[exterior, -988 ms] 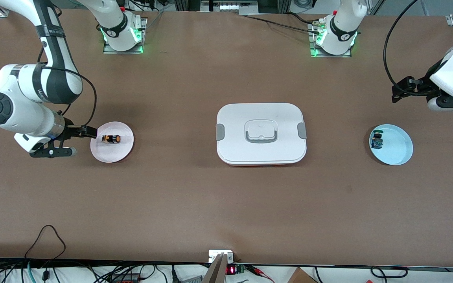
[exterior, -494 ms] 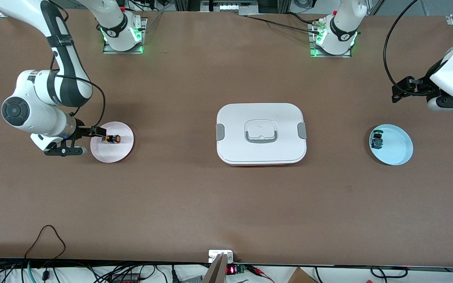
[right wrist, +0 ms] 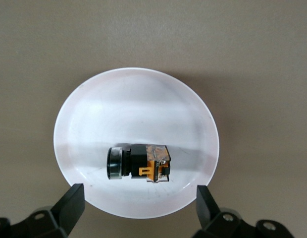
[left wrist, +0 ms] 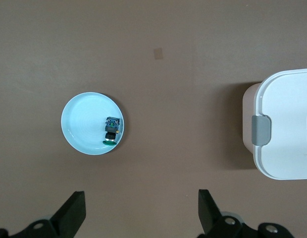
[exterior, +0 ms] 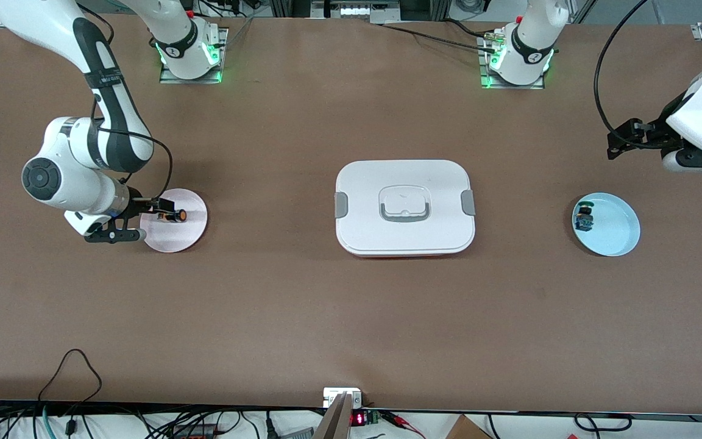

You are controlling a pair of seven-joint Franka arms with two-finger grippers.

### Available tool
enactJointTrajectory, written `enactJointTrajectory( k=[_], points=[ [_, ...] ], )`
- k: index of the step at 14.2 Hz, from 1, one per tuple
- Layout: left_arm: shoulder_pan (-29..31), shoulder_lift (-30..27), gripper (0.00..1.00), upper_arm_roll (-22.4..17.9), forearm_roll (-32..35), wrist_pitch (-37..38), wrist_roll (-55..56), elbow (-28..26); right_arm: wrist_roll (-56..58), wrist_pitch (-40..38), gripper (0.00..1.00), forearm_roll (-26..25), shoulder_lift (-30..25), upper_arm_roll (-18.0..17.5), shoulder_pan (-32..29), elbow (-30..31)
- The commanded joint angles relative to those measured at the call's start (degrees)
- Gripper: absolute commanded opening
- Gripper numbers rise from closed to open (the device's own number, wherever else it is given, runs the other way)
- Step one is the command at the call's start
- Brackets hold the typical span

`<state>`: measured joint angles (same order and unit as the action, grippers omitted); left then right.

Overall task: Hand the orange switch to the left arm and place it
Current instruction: 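Lower the right gripper around the orange switch and close it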

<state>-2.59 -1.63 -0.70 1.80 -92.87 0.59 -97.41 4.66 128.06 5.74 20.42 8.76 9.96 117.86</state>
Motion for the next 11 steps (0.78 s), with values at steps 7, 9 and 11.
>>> enactJointTrajectory(
  k=[7,9,11],
  points=[
    [0.7,0.0,1.0,0.4,-0.4,1.2,-1.4,1.2,1.7,2.2,1.0,3.5,2.7,-0.1,0.1,0.4],
    [0.7,0.1,1.0,0.4,-0.4,1.3,-1.4,1.2,1.8,2.9,1.0,4.5,3.3,-0.2,0.1,0.4],
    [0.7,0.1,1.0,0.4,-0.4,1.4,-1.4,1.2,3.0,3.6,1.0,4.5,4.0,-0.2,0.2,0.4]
  ],
)
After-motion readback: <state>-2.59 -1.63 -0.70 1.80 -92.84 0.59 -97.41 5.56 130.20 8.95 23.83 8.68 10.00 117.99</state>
